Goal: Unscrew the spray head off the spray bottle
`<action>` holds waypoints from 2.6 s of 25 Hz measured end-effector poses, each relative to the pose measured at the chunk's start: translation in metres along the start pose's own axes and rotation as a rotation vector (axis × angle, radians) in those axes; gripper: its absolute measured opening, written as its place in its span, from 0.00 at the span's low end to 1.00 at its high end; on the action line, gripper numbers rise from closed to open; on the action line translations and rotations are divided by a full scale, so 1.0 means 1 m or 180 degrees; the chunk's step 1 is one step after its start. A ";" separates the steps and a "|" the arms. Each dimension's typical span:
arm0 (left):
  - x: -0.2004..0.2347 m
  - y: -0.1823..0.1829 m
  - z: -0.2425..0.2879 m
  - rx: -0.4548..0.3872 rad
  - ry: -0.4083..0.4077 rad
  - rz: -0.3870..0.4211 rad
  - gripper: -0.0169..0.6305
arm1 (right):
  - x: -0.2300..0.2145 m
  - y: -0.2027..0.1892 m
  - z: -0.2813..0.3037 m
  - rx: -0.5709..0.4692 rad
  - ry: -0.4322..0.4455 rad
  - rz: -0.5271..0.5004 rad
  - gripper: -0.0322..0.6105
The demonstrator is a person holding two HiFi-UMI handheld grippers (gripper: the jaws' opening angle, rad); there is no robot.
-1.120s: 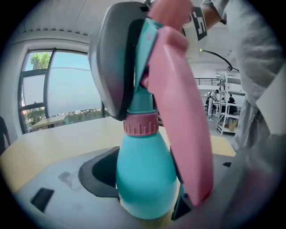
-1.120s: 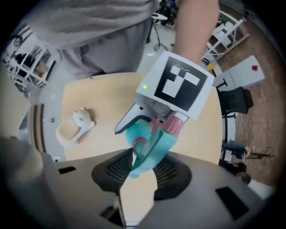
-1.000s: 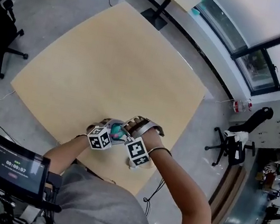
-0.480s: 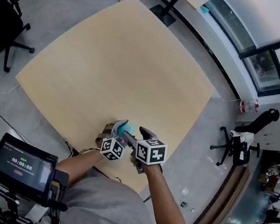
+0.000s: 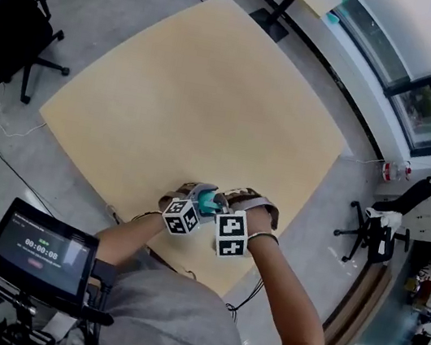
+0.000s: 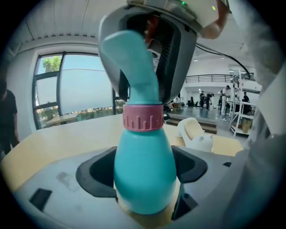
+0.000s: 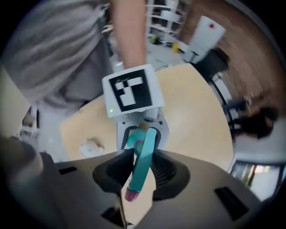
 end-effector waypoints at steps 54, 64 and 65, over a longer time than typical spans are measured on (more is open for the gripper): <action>0.009 -0.009 0.001 0.0030 -0.0072 -0.0299 0.60 | 0.023 0.012 0.020 -0.0353 -0.0990 0.0050 0.35; 0.018 -0.018 -0.045 -0.0019 -0.0429 -0.0208 0.74 | 0.010 0.013 0.026 -0.0358 -0.0927 0.0637 0.36; 0.020 -0.019 -0.055 -0.0021 -0.0422 -0.0205 0.74 | 0.010 0.014 0.023 -0.0405 -0.0910 0.0657 0.36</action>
Point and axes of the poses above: the fingertips, and each gripper's own axes: z forward along the fingers, x to its left, y out of its top, the point moved 9 cm from there along -z, backward along the fingers, and after that the axes turned 2 degrees about -z, right-handed, at the moved point
